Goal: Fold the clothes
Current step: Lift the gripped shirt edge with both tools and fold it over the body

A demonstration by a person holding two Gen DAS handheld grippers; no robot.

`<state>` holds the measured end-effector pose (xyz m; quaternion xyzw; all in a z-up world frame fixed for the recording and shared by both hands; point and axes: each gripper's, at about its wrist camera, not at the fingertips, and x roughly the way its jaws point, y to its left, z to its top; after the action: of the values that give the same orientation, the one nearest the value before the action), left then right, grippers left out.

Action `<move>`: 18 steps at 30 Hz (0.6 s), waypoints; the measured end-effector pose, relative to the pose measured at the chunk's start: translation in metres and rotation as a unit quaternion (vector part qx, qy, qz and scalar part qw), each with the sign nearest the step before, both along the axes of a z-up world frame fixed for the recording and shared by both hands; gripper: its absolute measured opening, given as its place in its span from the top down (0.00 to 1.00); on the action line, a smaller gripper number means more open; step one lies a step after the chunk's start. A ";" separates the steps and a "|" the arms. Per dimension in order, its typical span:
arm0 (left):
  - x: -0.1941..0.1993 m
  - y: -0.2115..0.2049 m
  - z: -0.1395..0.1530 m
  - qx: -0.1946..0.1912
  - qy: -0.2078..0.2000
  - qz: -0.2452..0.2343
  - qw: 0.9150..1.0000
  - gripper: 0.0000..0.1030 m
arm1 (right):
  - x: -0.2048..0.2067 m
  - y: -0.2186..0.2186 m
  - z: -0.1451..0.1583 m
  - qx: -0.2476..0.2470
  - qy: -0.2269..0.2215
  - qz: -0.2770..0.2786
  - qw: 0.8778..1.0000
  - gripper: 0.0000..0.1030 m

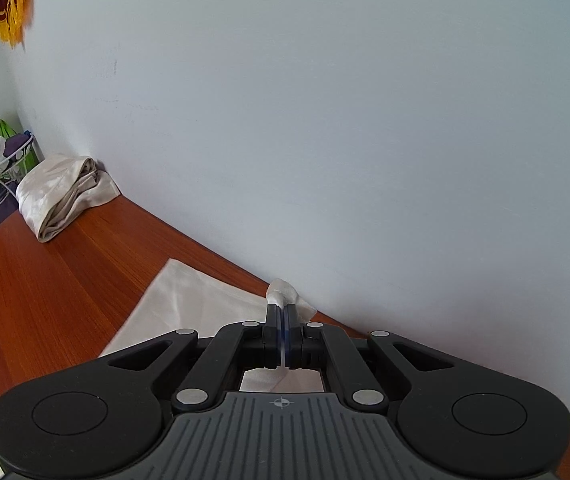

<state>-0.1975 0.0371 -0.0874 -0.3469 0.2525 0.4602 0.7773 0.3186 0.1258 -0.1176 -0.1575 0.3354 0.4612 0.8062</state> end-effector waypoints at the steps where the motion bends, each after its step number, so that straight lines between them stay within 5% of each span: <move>1: -0.004 0.009 -0.003 -0.006 -0.001 0.004 1.000 0.97 | -0.005 0.013 -0.003 -0.004 0.000 0.002 1.000 0.96; 10: -0.031 0.069 -0.036 -0.076 -0.002 0.042 0.996 0.97 | -0.046 0.099 -0.029 -0.039 -0.008 0.024 0.999 0.96; 18: -0.051 0.099 -0.054 -0.116 -0.019 0.076 0.990 0.97 | -0.060 0.135 -0.031 -0.054 -0.014 0.035 0.998 0.96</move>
<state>-0.2482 0.1360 -0.1409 -0.4618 0.2626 0.4789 0.6989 0.2583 0.2604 -0.1486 -0.2195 0.3426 0.4682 0.7844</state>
